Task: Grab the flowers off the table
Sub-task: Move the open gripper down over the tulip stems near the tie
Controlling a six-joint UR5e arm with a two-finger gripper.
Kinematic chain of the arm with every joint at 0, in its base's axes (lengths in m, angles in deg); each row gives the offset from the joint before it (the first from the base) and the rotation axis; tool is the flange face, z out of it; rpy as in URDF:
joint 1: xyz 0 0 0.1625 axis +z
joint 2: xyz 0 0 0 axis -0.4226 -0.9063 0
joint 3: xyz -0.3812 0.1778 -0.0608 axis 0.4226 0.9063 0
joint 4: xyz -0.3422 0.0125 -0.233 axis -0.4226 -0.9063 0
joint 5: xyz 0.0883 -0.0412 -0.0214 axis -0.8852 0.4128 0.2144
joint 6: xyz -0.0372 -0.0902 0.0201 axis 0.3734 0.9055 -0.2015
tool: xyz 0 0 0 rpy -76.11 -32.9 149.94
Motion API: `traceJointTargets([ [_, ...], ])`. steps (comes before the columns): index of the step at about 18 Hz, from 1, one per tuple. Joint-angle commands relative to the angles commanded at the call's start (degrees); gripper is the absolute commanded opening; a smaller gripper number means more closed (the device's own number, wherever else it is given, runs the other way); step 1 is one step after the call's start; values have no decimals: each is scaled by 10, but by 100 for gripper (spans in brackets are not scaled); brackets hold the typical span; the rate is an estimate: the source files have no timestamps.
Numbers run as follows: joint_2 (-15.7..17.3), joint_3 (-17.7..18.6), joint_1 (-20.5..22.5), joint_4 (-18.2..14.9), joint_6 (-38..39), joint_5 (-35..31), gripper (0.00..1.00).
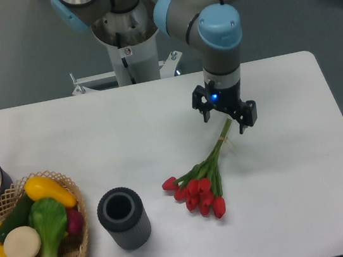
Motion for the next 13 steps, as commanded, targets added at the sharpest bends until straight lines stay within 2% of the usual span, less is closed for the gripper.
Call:
traceJointTargets([
  [4,-18,3,0,3,-7,-3,100],
  [8,-41,1,2,23,8,71,100],
  [13,-52,-2,9,24,7,82,100],
])
